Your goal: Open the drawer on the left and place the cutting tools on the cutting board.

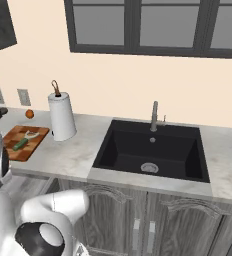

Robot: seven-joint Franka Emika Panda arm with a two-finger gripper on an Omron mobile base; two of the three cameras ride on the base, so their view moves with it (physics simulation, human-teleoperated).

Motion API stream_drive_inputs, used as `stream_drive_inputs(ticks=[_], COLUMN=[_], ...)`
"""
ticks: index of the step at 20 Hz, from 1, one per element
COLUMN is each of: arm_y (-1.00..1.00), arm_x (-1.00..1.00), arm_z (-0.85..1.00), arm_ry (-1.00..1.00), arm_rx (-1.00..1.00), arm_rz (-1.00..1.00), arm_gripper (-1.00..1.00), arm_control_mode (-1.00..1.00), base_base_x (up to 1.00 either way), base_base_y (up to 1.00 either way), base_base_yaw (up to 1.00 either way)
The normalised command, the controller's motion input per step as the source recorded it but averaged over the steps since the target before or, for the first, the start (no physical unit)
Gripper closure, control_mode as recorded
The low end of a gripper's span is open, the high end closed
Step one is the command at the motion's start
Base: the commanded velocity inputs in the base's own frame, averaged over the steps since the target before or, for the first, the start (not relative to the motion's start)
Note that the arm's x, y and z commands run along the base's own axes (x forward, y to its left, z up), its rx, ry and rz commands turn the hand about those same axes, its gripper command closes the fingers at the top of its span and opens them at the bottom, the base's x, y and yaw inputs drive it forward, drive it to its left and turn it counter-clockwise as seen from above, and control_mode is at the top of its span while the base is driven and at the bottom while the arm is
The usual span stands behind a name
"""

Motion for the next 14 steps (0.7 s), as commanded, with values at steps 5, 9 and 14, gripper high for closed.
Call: stream_drive_inputs(ticks=[5, 9, 14], arm_y=[0.01, 0.00, 0.29], arm_x=[-0.13, 0.00, 0.00], arm_z=[0.05, -0.01, -0.33], arm_ry=[0.34, 0.11, 0.13], arm_rx=[0.10, 0.00, -0.09], arm_rz=[0.22, 0.05, 0.04], arm_gripper=[-1.00, -1.00, -1.00], arm_control_mode=[-1.00, -1.00, -1.00], base_base_x=[0.00, 0.00, 0.00], base_base_y=[0.00, 0.00, 0.00], base_base_yaw=[0.00, 0.00, 0.00])
